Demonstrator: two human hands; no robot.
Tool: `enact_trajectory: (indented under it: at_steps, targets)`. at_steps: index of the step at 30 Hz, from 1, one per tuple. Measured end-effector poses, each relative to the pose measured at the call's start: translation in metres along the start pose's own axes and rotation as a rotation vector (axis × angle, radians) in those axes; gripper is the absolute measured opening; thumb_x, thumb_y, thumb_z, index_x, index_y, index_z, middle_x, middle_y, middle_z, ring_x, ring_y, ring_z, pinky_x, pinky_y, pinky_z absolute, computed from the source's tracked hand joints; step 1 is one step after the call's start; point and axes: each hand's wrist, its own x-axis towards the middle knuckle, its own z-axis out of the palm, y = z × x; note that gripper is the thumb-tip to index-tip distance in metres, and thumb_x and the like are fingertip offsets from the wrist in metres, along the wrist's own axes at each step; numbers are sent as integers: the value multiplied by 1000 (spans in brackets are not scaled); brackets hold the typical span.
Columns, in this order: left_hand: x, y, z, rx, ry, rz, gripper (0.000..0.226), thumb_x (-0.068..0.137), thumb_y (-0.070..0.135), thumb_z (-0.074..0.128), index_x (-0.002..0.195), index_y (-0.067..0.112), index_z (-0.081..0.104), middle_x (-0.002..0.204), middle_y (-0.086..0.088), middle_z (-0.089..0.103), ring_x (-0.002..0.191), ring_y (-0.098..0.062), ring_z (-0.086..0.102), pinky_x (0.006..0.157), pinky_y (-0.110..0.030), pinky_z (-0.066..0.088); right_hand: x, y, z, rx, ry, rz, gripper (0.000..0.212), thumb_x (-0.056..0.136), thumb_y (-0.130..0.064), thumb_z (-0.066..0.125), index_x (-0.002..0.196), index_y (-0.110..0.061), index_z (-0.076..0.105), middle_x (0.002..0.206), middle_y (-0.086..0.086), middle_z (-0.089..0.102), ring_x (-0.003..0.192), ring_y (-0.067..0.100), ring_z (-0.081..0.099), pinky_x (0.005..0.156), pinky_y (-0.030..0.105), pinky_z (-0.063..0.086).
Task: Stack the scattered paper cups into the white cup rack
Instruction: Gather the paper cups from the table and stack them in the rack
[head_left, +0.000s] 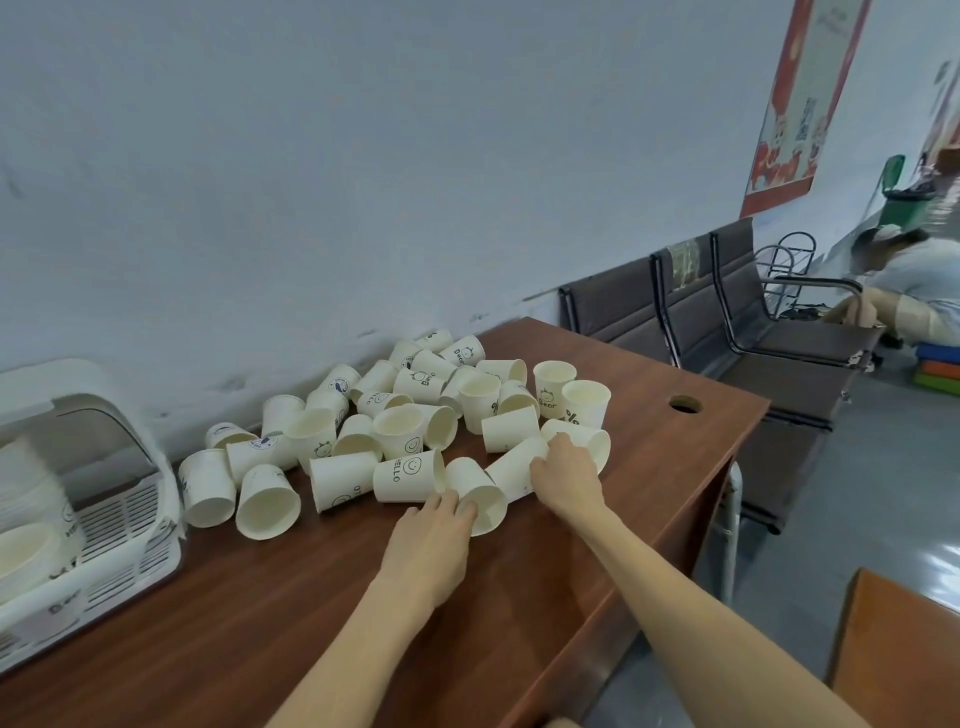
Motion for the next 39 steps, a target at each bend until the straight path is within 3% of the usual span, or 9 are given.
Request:
enact_trajectory:
  at_steps: [8,13,21,24,29,39]
  targets:
    - [-2,-2,-15,97,1,-18,32,89,4,48,120,12,49,115,-6,51,106,-24,48,71,-31,32,0,-11,-5,129,44,-129,13,88,-14,43,90,-10,55,83,9,63,80,29,58,69,40,49]
    - [-9,-7,-28,101,45,-9,33,88,5,51,120,10,49,114,-7,53,104,-25,50,67,-32,33,-7,-25,-3,83,91,-241,12,88,-17,44,90,-14,56,74,9,64,76,32,58,70,43,49]
    - [-24,-21,-47,-10,153,-13,13,97,17,39,105,16,50,100,-3,57,94,-25,55,63,-34,37,-21,-52,-10,40,173,-373,10,90,-16,47,94,-15,56,80,7,62,78,27,56,67,41,48]
    - [-30,-34,-53,-99,191,-65,22,101,26,32,104,17,51,101,-3,58,95,-26,55,72,-41,47,-24,-62,-6,59,177,-417,8,93,-18,48,93,-18,56,78,0,63,75,21,59,66,41,49]
    - [-44,-63,-65,-229,309,-163,28,101,35,30,103,19,54,99,1,60,95,-23,56,77,-42,47,-32,-88,3,73,231,-494,9,94,-16,48,94,-16,57,72,-6,58,73,18,53,66,35,43]
    - [-90,-141,-81,-177,464,-385,28,100,39,33,100,23,56,94,5,64,89,-23,59,66,-35,40,-61,-160,51,103,89,-676,13,96,-21,42,97,-18,55,70,-2,62,70,19,56,64,39,45]
